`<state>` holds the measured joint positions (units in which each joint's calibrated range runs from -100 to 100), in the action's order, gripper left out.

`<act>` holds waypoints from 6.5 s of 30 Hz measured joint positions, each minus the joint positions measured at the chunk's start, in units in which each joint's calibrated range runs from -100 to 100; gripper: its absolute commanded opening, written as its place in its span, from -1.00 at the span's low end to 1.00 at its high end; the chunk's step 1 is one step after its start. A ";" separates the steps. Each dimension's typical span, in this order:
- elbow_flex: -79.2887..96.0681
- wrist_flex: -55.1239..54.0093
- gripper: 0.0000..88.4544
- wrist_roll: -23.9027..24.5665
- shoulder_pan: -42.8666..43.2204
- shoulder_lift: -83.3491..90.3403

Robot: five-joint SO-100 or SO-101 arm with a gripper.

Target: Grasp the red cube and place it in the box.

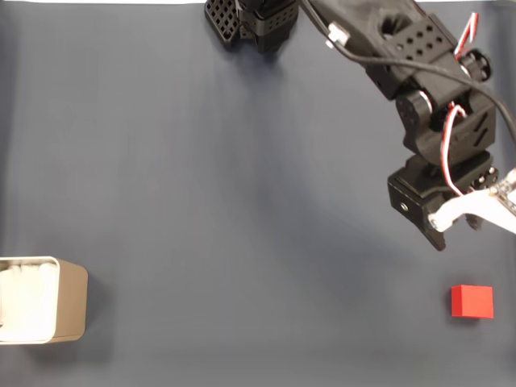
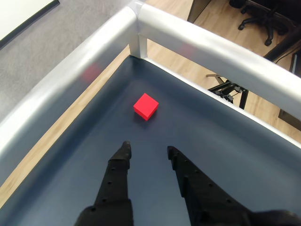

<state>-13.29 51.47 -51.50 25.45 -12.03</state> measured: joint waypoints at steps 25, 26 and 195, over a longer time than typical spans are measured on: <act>-2.89 -10.82 -0.35 -0.05 0.67 -13.03; -3.62 -10.82 -0.34 0.00 0.67 -13.55; 5.24 -15.59 -0.83 0.49 -10.98 3.30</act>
<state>-8.05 35.88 -51.01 14.47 -8.73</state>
